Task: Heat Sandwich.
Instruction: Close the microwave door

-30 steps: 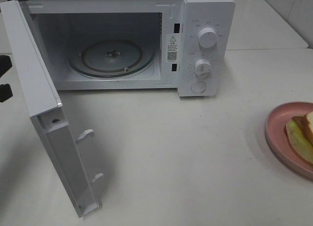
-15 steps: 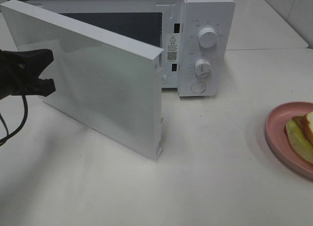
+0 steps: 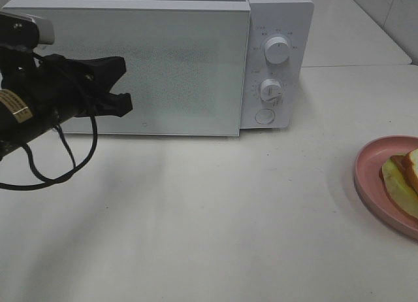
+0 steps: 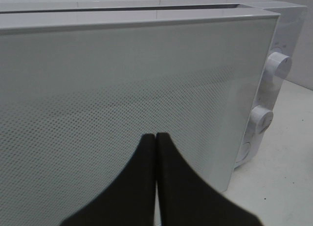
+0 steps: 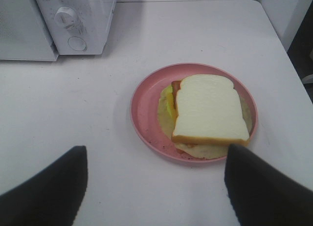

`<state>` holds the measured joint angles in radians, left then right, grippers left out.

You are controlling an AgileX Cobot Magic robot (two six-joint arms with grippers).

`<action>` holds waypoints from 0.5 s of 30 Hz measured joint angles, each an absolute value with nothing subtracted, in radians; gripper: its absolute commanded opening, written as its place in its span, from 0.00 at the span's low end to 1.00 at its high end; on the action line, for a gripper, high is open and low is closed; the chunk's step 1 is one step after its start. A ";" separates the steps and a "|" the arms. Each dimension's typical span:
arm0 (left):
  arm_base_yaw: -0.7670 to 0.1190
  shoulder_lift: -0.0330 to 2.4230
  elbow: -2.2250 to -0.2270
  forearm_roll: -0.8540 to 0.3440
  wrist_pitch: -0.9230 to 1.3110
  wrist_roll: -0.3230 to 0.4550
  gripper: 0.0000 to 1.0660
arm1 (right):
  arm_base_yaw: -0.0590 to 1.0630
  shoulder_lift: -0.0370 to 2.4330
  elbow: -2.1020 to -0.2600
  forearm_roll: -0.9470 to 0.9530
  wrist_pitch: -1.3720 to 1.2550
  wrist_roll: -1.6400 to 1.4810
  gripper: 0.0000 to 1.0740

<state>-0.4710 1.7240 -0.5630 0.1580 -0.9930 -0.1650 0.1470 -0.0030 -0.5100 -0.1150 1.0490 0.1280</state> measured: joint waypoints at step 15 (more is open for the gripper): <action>-0.646 1.831 -0.752 -0.040 -0.878 -0.038 0.00 | 0.147 -0.003 -0.510 -0.115 1.049 0.128 0.70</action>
